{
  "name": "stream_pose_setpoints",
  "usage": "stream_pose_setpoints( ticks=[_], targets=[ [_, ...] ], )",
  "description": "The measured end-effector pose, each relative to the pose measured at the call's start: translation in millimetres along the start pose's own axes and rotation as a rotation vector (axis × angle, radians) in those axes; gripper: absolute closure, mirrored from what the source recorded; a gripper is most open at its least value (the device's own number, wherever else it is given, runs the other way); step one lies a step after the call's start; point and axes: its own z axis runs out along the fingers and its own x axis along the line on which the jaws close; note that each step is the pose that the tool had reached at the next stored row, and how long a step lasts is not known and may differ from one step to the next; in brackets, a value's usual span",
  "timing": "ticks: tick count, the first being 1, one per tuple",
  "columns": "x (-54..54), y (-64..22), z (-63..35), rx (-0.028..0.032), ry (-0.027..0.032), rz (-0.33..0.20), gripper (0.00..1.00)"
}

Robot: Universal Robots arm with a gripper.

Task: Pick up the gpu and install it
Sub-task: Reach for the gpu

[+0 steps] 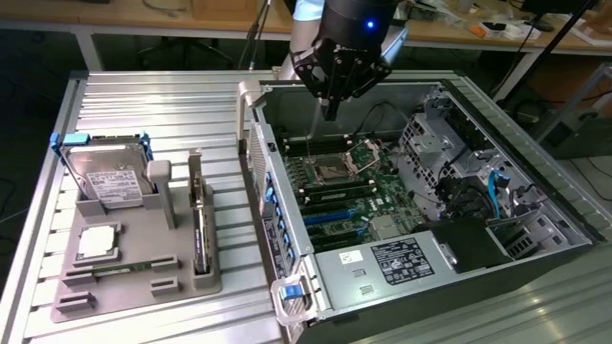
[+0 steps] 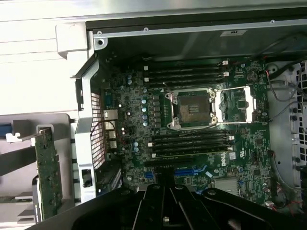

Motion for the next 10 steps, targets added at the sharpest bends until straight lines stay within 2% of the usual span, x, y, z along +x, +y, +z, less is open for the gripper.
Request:
stream_pose_setpoints(
  ticks=[10],
  targets=[
    [12.1,-0.9,-0.3,-0.0001,-0.0001,0.000,0.89]
  ],
)
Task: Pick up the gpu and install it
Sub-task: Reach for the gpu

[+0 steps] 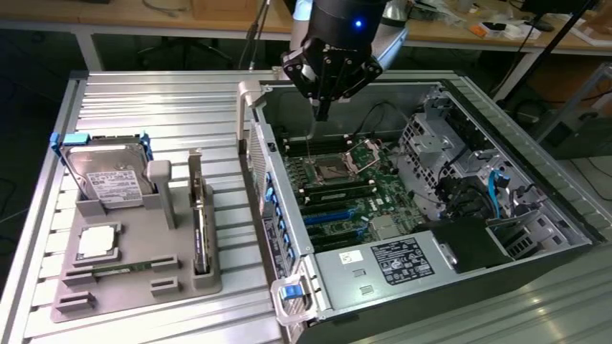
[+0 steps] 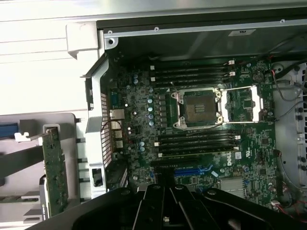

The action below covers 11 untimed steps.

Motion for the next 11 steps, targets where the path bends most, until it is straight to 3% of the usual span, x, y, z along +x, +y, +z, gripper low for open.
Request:
stream_pose_setpoints(
  ticks=[11],
  targets=[
    [9.7,-0.7,-0.3,0.0000,0.0000,0.000,0.89]
  ],
)
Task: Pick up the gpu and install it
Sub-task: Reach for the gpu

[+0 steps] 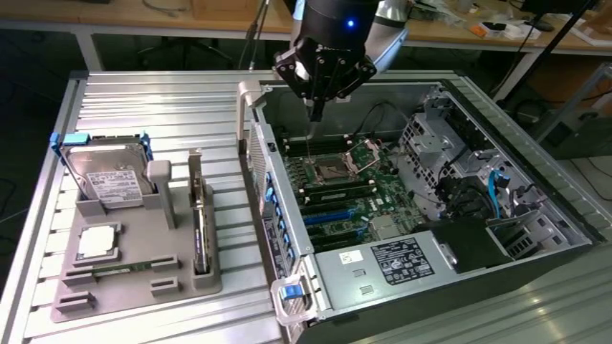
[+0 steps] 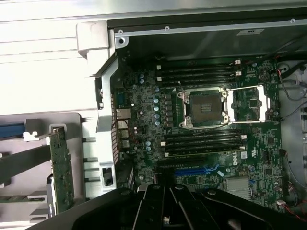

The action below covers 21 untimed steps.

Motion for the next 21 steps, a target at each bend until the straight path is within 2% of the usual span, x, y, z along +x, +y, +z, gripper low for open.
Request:
stream_pose_setpoints(
  ticks=[21],
  targets=[
    [22.0,-1.7,-0.6,-0.0001,0.0000,0.000,0.89]
  ],
)
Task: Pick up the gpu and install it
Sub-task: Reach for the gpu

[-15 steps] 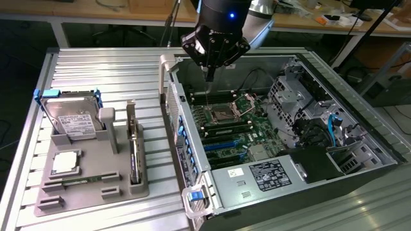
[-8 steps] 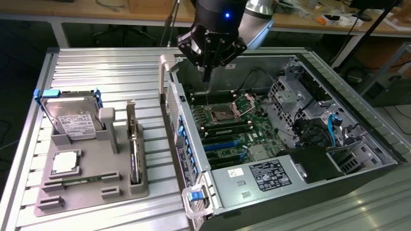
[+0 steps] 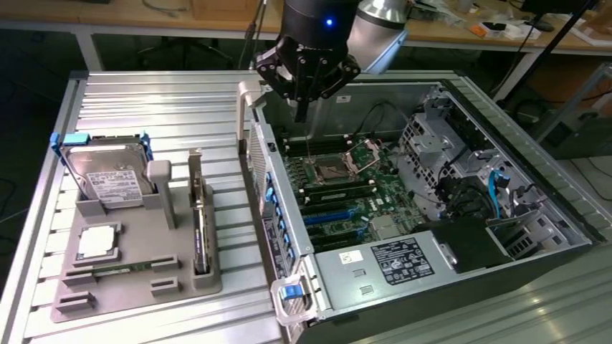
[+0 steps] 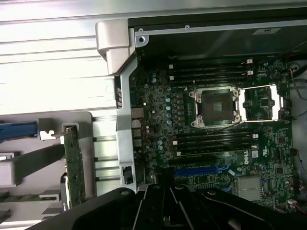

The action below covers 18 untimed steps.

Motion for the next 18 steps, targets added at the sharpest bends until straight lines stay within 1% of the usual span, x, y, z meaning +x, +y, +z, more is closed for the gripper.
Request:
stream_pose_setpoints(
  ticks=[18],
  targets=[
    [14.6,-1.1,-0.4,0.0000,0.0000,0.000,0.89]
  ],
)
